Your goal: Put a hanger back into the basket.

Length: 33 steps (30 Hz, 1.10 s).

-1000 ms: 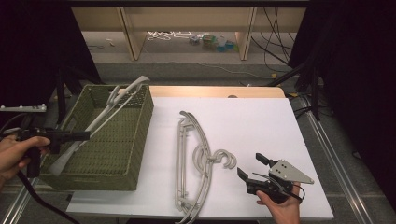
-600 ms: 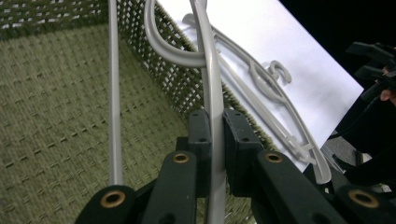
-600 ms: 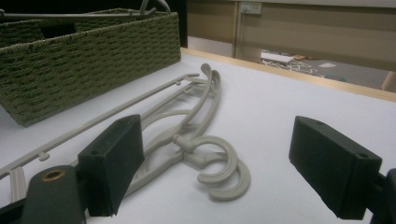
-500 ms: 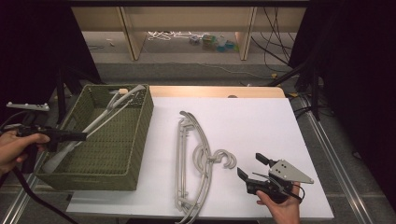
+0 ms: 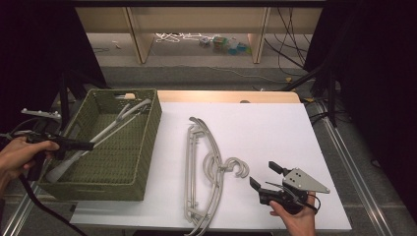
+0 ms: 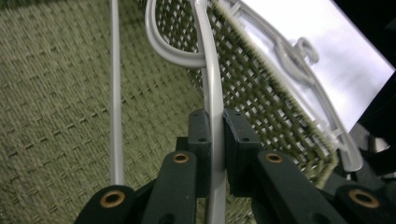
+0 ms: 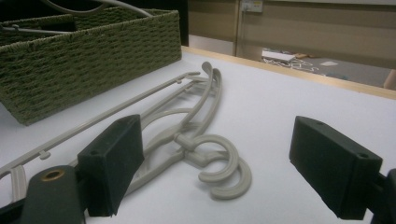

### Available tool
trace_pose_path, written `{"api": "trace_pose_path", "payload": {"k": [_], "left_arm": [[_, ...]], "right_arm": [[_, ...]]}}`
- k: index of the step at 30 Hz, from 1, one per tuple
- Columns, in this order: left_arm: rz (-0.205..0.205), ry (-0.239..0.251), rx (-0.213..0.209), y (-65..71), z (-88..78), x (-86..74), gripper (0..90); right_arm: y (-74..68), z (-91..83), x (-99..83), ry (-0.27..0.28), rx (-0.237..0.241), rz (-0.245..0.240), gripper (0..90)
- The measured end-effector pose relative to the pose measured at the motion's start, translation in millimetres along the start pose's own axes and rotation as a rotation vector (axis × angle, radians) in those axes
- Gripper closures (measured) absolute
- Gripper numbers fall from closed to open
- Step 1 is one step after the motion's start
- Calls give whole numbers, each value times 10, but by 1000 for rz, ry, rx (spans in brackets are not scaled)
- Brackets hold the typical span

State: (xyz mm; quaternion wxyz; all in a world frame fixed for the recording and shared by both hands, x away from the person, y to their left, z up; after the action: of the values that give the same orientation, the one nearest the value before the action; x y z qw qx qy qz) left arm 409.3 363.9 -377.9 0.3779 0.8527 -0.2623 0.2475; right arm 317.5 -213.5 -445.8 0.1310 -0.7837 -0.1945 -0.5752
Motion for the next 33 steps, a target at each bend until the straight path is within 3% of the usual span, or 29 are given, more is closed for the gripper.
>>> {"api": "trace_pose_path", "payload": {"k": [1, 6, 9, 12, 19, 25, 28, 33], "left_arm": [[2, -7, 21, -35, 29, -11, 820], [-3, -36, 39, -114, 158, -44, 819], [-1, -55, 42, -128, 189, -55, 820], [-4, -31, 37, -152, 188, -95, 819], [8, -73, 19, -152, 313, -205, 817], [23, -126, 55, -129, 410, -261, 813], [24, -165, 70, -170, 473, -326, 806], [17, -189, 97, -234, 488, -391, 790]], "right_arm": [[-2, 0, 3, 3, 2, -1, 184], [-2, 1, 1, 1, 2, 0, 184], [-2, 3, 2, 2, 4, -2, 184], [-2, 2, 2, 3, 4, -1, 184], [-7, 7, 1, 1, 6, 0, 184], [-16, 13, 3, 7, 12, 1, 184], [-10, 7, 4, 1, 9, 3, 184], [-5, 8, 4, 8, 2, 6, 184]]}}
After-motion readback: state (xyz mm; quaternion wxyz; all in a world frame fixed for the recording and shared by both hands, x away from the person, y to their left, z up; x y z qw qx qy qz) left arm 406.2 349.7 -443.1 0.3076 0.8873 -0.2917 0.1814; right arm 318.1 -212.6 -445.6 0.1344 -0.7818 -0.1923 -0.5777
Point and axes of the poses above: each handheld gripper's, and its own axes: z roughly forward along the jaws, x roughly out of its top, y roughly to its right, the point moved 4 cm from there along z, roughly forward along the jaws, and after that the axes turned 11 degrees about -x, right-handed, at the moved point
